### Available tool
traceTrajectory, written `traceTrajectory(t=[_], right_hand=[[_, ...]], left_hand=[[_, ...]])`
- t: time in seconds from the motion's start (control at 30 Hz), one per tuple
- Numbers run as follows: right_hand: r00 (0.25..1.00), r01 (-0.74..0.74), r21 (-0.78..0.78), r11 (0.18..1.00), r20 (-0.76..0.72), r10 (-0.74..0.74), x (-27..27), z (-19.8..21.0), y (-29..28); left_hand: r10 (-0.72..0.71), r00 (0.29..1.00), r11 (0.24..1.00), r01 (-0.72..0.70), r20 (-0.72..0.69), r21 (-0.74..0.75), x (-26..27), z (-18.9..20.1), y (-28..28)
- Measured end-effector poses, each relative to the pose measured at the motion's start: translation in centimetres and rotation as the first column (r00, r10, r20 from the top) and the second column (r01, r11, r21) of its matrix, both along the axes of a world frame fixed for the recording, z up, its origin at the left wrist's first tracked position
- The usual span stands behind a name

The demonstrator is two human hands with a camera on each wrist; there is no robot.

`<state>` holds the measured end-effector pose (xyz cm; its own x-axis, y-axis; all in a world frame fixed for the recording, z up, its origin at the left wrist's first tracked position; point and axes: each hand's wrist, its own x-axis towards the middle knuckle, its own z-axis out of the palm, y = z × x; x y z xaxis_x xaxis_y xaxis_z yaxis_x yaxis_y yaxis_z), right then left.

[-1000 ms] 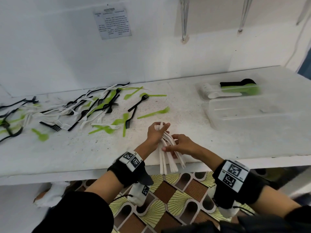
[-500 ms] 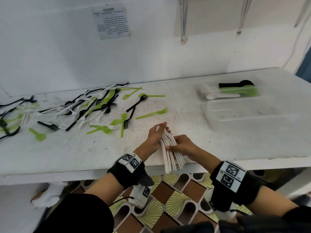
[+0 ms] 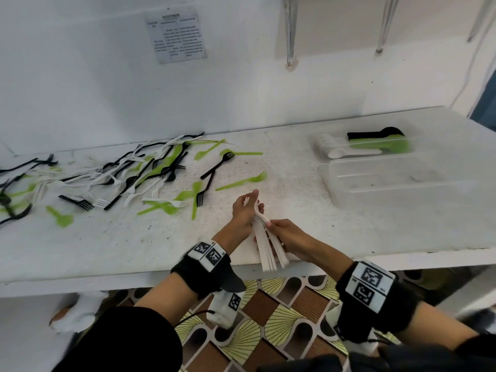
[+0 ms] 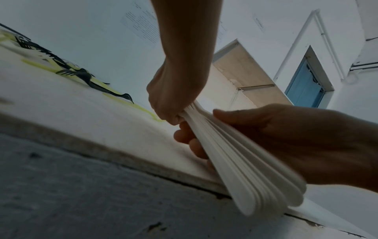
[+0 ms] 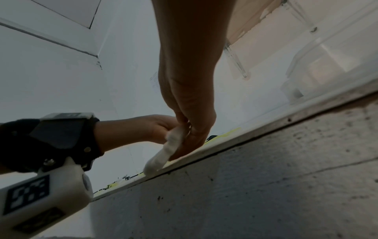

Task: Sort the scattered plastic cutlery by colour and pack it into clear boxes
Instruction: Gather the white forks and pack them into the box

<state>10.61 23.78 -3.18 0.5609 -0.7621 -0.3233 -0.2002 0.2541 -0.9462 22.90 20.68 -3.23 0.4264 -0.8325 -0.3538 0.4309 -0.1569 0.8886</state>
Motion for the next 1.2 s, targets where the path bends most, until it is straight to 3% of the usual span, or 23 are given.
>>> traceTrajectory(t=[0.17,0.37,0.47,0.6,0.87,0.93,1.07,1.2], right_hand=[[0.991,0.132,-0.058,0.990,0.020,-0.131,0.0,-0.7,-0.2],[0.990,-0.037,0.154,0.987,0.143,0.015,-0.4,0.2,-0.3],[0.982,-0.089,0.179,0.980,0.183,0.055,-0.8,0.5,-0.5],[0.977,-0.088,0.235,0.968,0.209,0.038,-0.9,0.4,-0.5],[0.971,-0.053,0.228,0.972,0.240,-0.004,-0.5,0.0,-0.5],[0.970,-0.029,0.198,0.980,0.242,-0.020,-0.3,0.2,-0.7],[0.967,0.055,0.151,0.987,0.238,-0.090,-0.3,0.5,-1.3],[0.946,0.191,0.118,0.974,0.243,-0.215,-0.4,0.9,-2.4]], left_hand=[[-0.036,0.999,0.999,0.036,-0.011,-0.012,0.3,0.1,0.3],[-0.046,0.976,0.988,0.076,0.212,-0.136,0.6,-0.1,0.8],[-0.070,0.971,0.981,0.108,0.228,-0.159,0.8,0.1,0.9],[-0.120,0.973,0.971,0.157,0.197,-0.183,0.5,0.3,0.9],[-0.271,0.904,0.929,0.336,0.332,-0.157,1.2,0.6,1.2],[-0.264,0.912,0.939,0.317,0.314,-0.132,1.4,0.8,1.2],[-0.201,0.969,0.972,0.215,0.142,-0.098,2.2,0.7,1.4],[-0.285,0.940,0.958,0.288,0.188,0.010,3.3,-0.1,2.5]])
